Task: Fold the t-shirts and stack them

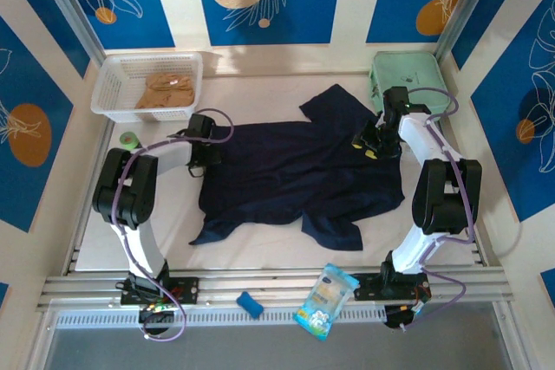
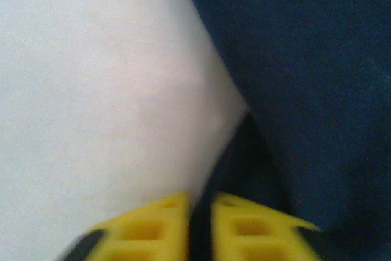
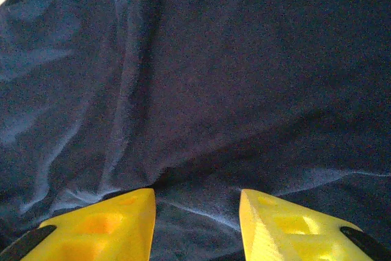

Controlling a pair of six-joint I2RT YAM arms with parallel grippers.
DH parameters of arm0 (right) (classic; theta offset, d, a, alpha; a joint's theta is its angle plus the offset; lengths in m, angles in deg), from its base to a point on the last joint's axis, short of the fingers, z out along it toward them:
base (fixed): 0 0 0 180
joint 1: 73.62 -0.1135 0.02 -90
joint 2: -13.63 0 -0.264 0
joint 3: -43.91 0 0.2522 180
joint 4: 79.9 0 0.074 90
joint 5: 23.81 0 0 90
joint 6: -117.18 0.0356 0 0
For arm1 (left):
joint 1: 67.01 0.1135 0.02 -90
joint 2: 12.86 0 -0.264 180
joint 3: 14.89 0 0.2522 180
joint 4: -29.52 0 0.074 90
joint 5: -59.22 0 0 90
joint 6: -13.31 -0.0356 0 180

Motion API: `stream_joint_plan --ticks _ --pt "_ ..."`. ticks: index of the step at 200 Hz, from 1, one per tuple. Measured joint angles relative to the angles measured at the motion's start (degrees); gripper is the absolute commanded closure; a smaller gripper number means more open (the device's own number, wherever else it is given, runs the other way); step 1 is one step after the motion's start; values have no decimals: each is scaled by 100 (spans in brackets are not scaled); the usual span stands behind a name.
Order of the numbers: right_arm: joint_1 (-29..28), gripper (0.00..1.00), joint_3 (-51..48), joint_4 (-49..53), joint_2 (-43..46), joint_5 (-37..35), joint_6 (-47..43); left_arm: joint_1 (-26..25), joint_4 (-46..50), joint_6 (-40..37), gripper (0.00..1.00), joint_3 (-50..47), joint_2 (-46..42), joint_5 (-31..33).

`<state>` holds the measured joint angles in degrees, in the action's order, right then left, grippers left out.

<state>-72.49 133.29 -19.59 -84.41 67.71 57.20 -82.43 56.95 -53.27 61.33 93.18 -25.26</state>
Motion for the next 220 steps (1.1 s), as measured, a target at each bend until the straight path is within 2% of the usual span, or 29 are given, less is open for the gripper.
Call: stream_joint_plan --ticks 41,105,118,129,152,165,175,197,220 --pt "13 65 -151 -107 -68 0 76 -2 39 50 100 -160 -249 -42" --pt "33 69 -970 -612 -175 -2 588 -9 992 267 100 -623 -2734 229" --pt "13 68 -1014 -645 -229 -4 627 -9 1185 326 97 -678 -3067 295" --pt "-17 68 -1016 -671 -256 -9 629 -9 1344 372 90 -752 -3193 332" --pt "-166 64 -960 -638 -264 -94 575 -9 1604 568 46 -1047 -3191 356" --pt "-291 61 -741 -492 -317 -181 466 -9 1777 708 33 -1213 -3134 350" --pt "-413 61 -468 -380 -387 -293 328 -9 1902 866 28 -1281 -3084 350" --pt "-645 61 264 -195 -560 -487 15 -31 2107 957 28 -1276 -3042 354" --pt "-780 68 1025 -50 -898 -581 -317 -55 2341 955 34 -968 -2973 391"
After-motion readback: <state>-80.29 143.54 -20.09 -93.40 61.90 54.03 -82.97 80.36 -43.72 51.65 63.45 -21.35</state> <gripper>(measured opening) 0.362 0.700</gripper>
